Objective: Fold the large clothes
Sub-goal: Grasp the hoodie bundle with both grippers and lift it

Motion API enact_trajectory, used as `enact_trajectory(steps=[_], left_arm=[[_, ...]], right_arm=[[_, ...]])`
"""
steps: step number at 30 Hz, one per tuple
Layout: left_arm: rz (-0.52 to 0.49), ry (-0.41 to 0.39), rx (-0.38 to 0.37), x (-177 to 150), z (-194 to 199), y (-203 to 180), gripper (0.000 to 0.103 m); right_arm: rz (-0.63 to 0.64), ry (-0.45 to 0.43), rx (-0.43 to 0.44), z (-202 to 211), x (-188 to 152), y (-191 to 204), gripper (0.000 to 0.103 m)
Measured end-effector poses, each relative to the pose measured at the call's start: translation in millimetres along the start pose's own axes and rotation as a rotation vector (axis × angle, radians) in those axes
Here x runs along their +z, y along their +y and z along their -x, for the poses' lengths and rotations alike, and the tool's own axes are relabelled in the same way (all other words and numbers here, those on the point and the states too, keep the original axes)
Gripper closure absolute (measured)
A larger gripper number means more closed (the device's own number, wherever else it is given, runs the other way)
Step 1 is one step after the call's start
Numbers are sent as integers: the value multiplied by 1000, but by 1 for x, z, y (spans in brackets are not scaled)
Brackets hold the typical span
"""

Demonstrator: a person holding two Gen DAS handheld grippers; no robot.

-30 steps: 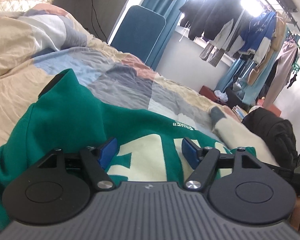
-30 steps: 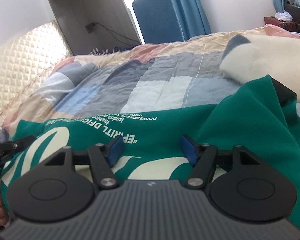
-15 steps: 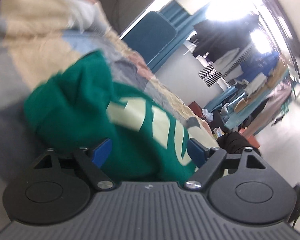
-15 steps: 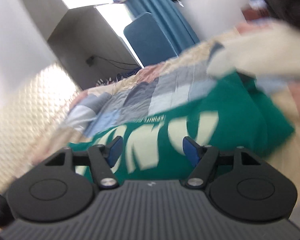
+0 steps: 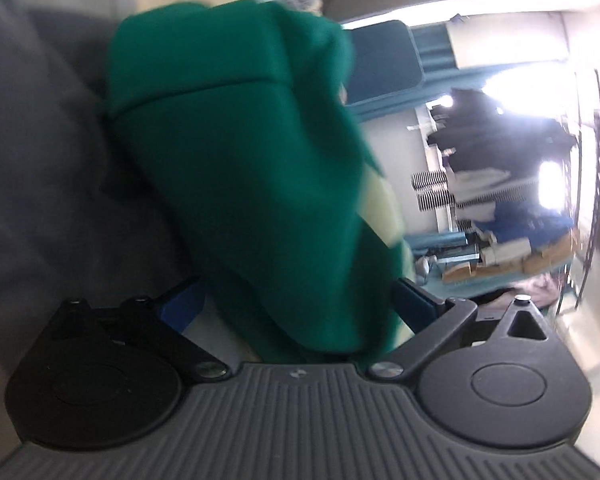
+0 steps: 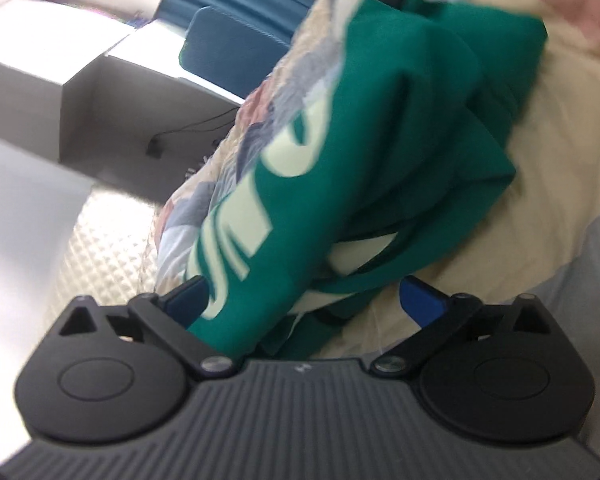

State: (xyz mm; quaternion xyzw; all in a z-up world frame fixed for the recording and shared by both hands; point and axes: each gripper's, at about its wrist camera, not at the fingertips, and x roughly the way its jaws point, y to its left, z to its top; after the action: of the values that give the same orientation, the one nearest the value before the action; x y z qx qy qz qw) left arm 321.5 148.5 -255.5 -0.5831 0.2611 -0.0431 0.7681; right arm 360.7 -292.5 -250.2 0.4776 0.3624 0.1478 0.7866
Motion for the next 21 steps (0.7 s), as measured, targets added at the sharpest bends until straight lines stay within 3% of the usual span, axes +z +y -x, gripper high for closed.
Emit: enact_trajectory(steps=[8, 17, 21], left_arm=[[66, -74, -28, 16, -19, 17, 1], [126, -153, -108, 30, -13, 23, 1], [117, -159, -118, 27, -14, 20, 1]], right_arm=[[-160, -128, 46, -28, 21, -36, 0], [-175, -157, 71, -50, 45, -27, 0], [-136, -169, 38, -63, 52, -23, 0]])
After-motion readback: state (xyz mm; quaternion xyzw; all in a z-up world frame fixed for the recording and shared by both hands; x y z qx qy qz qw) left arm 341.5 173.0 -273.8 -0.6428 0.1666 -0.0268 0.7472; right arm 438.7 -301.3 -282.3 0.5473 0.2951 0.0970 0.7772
